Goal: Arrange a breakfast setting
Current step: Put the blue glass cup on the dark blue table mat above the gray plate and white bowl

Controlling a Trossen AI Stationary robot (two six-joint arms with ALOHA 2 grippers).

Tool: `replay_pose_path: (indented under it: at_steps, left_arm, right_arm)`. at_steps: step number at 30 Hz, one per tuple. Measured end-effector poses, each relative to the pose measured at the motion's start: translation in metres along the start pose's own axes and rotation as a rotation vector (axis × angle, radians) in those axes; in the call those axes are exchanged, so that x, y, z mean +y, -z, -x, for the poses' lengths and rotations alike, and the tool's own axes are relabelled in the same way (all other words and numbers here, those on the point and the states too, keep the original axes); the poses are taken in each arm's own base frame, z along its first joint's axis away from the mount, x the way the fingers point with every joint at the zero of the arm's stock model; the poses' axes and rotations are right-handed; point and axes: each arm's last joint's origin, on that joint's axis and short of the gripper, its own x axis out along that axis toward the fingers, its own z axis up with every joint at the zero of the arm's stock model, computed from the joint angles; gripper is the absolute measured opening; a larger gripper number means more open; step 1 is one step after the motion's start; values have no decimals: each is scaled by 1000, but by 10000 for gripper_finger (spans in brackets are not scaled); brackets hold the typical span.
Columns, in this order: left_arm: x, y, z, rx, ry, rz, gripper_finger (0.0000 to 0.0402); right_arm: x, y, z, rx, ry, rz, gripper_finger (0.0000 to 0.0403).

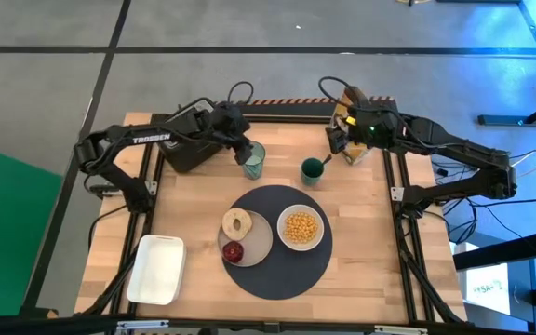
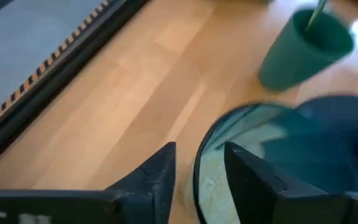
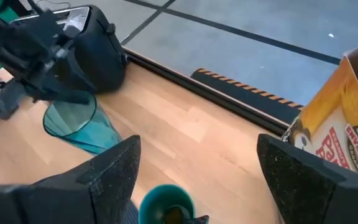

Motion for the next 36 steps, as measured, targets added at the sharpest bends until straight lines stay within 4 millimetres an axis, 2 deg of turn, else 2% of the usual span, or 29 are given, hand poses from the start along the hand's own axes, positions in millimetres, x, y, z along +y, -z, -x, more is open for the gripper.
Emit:
replay_pose_path:
  at_steps: [5,8,10,13,16,20,23,30,36]
  left_arm:
    - [1,6,-13,61,22,-56,76]
    - [1,7,-13,66,22,-60,30]
    - [0,5,-14,60,27,-57,12]
    - [-4,-1,-10,63,52,-63,10]
    - [-14,-16,-2,35,92,-78,5]
    - [-39,-33,10,48,166,-132,4]
    - [-60,-39,11,134,191,-202,4]
    - [-97,-37,-17,400,110,-381,4]
    - [-120,-37,-32,495,119,-474,4]
  right_arm:
    - [0,0,0,-8,8,-4,307]
    - [0,-1,0,-19,20,-5,307]
    - [0,-1,0,-20,21,-6,307]
    - [0,-1,0,-22,23,-6,307]
    - [0,-1,0,-24,26,-7,307]
    - [0,-1,0,-22,22,-14,307]
    - [0,-1,-1,-16,21,-13,307]
    - [2,1,-6,6,24,-40,307]
    - [5,8,-11,83,9,-53,307]
